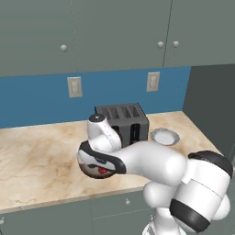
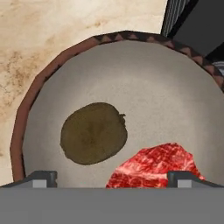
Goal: Remove the kiwi from the bowl and place it on the small plate. Then place the bowl with only the steak in the microwave, close the door, and press the start button to microwave the steak.
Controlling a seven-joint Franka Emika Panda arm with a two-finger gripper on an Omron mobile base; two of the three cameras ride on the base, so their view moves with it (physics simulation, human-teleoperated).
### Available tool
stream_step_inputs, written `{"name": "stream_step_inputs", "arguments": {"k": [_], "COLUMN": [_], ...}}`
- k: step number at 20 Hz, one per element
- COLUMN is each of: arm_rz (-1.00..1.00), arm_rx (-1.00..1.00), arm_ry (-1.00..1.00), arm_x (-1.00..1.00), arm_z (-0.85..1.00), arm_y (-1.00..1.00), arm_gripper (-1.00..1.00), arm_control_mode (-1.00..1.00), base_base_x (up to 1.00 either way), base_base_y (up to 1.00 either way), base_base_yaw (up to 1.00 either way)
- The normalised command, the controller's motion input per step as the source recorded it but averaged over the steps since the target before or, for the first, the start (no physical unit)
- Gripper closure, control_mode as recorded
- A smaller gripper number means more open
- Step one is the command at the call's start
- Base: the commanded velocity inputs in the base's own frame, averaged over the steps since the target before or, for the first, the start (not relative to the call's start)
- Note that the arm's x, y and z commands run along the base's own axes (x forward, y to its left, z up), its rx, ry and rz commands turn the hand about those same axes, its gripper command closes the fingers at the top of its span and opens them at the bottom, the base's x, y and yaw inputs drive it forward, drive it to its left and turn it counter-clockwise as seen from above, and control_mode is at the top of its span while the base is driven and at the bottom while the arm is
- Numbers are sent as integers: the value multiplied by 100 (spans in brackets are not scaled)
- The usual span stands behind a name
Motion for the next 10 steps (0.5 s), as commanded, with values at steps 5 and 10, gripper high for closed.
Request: {"name": "stream_step_inputs", "arguments": {"k": [5,10], "arm_rz": [7,8], "arm_rx": [0,0], "arm_ry": [0,0], "arm_x": [13,13], "arm_z": [-22,-22], "arm_y": [18,1], "arm_gripper": [-100,-100], "arm_control_mode": [-100,-100], "base_base_x": [0,0], "base_base_y": [0,0], "base_base_yaw": [0,0]}}
